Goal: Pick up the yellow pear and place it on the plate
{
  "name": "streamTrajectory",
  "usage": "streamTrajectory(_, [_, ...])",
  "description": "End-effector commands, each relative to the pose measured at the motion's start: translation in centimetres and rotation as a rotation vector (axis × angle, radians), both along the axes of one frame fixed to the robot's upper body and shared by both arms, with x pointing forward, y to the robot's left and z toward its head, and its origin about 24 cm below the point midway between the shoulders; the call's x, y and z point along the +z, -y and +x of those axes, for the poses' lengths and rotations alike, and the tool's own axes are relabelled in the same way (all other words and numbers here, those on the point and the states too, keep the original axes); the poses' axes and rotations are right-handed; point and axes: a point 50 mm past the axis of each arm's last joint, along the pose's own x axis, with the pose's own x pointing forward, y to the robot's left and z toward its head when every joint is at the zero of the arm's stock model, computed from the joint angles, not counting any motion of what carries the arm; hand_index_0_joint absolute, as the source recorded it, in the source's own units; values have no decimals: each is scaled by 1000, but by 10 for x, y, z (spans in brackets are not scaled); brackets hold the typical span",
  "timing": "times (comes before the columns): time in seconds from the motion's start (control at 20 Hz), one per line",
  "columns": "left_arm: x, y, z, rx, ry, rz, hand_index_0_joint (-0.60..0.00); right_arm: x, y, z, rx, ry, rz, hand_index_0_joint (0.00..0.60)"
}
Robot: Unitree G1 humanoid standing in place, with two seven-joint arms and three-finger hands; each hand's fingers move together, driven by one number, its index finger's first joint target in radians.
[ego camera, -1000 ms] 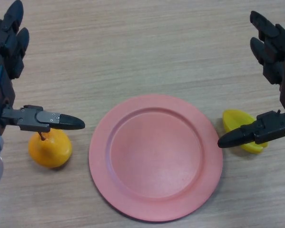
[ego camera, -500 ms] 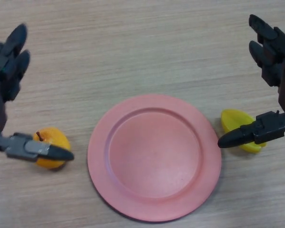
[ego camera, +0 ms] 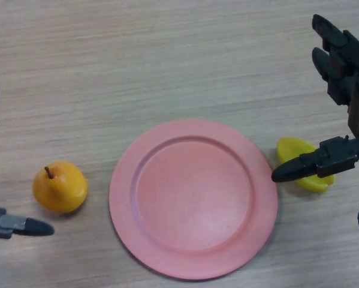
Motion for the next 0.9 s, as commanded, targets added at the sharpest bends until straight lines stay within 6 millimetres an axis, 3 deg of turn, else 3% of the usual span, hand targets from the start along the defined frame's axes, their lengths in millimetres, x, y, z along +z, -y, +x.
streamTrajectory(0.05, [31,-12,-3,-19,200,128,0,37,-1,-12,18,234,29,0])
streamTrajectory(0.45, [-6,-16,10,-33,141,79,0,38,-2,-13,24,177,24,0])
streamTrajectory(0.65, [-12,-15,20,-39,166,43,0,36,-1,-13,29,173,16,0])
streamTrajectory(0.7, [-12,-15,21,-39,168,41,-50,36,-1,-13,28,172,16,0])
streamTrajectory(0.75, [-16,-13,25,-42,172,32,-20,37,0,-14,25,166,9,0])
streamTrajectory(0.8, [-17,-12,27,-43,174,30,-51,37,0,-14,25,166,6,0])
streamTrajectory(0.85, [-18,-12,28,-43,176,28,-200,37,0,-14,24,167,3,0])
streamTrajectory(0.9, [-19,-11,30,-42,179,25,-303,37,0,-15,24,168,0,0])
